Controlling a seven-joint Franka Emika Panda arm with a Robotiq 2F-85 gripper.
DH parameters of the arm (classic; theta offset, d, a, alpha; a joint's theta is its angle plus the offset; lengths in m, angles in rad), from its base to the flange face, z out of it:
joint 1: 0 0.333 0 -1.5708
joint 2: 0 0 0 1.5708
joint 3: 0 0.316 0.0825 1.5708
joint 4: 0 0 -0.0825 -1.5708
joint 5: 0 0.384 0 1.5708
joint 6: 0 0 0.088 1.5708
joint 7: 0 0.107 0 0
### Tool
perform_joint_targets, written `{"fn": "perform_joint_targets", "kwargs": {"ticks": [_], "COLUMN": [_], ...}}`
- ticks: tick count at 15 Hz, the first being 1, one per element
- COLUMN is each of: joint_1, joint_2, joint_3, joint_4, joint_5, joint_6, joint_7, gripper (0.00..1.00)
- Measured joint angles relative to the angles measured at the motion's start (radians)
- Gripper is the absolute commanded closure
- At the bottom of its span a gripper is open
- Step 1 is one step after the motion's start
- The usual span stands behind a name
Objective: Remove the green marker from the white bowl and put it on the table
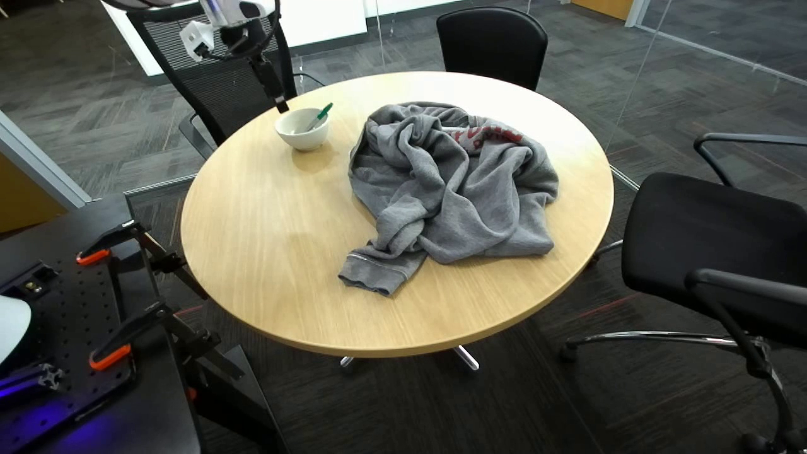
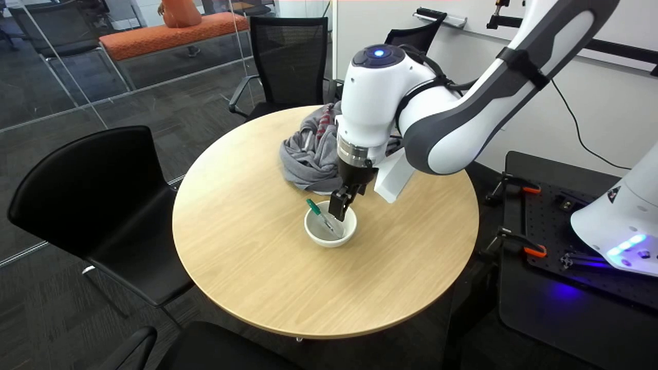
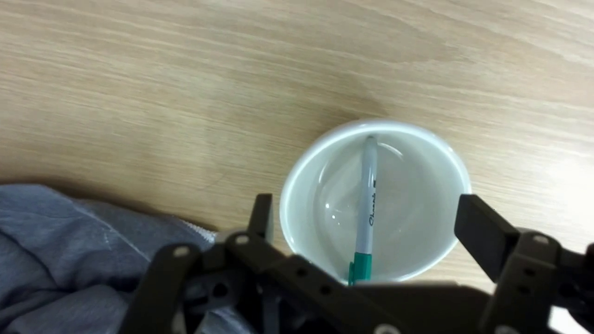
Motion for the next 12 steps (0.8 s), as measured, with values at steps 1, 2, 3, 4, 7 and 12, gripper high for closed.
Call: {"fn": "perform_joint_targets", "kwargs": {"ticks": [1,2,3,4,7,12], "joint_1": [0.005,0.009,0.013,0.016,0.033,0.058], "joint_2": [0.011,0.023,0.034,0.044,0.073,0.104], "joint_3": [0.000,0.000,0.000,-0.001,-0.019,-0.054], "joint_4": [0.005,0.011,0.015,0.018,0.021,0.034], "joint_5": [0.000,0.000,0.000,-0.001,-0.001,0.000], "joint_6": [0.000,0.003,0.014,0.038,0.125,0.157], "joint_7": [0.002,0.002,0.002,0.002,0.002,0.002], "gripper": [0.00,0.00,0.00,0.00,0.00,0.20]}}
